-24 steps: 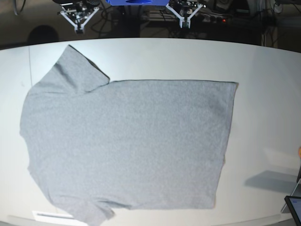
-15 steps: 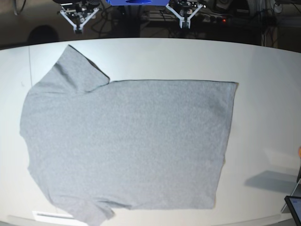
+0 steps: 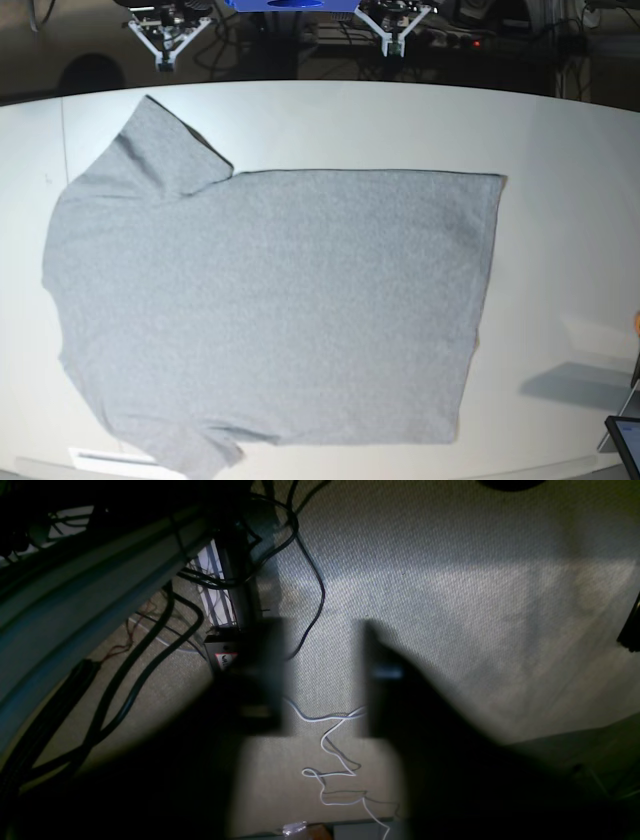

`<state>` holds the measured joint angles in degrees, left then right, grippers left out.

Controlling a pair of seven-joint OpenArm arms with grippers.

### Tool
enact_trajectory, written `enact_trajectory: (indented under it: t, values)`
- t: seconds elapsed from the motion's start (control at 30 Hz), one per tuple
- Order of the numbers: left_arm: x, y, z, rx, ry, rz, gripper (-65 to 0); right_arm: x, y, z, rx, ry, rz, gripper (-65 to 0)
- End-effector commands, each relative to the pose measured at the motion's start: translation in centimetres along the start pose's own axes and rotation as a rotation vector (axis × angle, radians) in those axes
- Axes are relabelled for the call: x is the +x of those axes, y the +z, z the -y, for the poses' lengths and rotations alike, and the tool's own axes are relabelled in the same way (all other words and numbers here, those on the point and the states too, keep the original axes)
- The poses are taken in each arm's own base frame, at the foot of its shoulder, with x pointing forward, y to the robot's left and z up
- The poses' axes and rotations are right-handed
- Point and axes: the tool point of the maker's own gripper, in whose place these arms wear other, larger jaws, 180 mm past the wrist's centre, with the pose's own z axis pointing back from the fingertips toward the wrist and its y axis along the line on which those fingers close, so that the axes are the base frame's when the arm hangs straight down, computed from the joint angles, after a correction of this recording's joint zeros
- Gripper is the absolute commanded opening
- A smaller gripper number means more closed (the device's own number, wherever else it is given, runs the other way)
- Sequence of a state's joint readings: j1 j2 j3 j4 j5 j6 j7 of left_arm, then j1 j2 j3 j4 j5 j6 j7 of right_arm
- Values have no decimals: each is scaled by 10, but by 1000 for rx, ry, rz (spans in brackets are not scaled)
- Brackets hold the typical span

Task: Fold the T-shirt properly

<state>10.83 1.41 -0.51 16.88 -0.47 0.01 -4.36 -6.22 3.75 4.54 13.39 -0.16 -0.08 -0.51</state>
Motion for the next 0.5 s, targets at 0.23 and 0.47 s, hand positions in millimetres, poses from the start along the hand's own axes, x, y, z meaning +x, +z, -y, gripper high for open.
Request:
enact_trajectory:
  t: [0.23, 0.47]
  values:
    - [-4, 1, -19, 48, 149, 2, -506, 0, 0, 1, -5, -5, 7, -302]
    - [-3, 1, -24, 51, 122, 5, -386, 0, 0, 2, -5, 3, 9, -139]
